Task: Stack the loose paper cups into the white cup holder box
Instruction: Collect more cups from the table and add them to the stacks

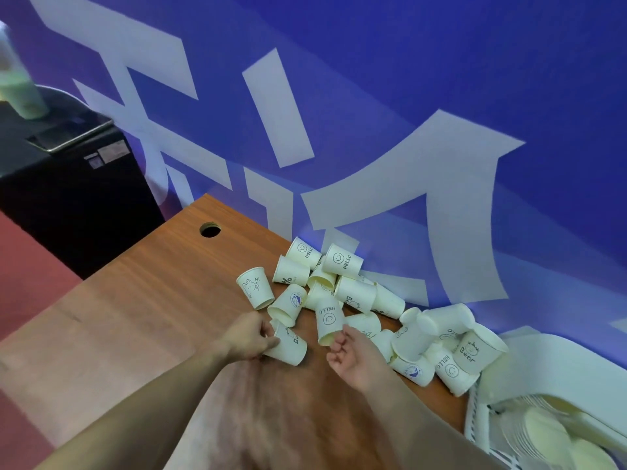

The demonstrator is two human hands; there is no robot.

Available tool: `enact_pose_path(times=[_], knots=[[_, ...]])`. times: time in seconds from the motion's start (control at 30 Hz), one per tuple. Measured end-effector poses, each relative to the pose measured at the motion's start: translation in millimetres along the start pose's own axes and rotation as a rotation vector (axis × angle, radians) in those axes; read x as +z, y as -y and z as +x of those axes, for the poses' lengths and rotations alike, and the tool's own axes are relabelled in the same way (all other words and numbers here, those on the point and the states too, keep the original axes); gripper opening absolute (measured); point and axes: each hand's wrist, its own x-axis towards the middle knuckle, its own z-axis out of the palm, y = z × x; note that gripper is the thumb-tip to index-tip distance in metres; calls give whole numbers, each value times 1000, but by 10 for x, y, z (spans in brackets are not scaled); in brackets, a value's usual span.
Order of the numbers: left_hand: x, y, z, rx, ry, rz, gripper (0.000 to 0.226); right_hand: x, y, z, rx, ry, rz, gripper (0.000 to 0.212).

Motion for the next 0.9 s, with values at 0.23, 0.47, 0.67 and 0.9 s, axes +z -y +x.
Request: enact_pose_path(times=[0.23, 0.47, 0.67, 0.9], knots=[[-26, -315, -270, 116, -84, 454, 22, -204, 190, -458, -257, -187, -550, 15], [138, -697, -455, 251, -119, 571, 24, -667, 291, -941, -591, -326, -1044, 25], [464, -1175, -665, 383, -101, 666, 26, -1210, 314, -1378, -739, -470, -1316, 22], [1079, -1853, -913, 513, -60, 726, 28, -1968, 345, -1890, -805, -646, -1603, 24]])
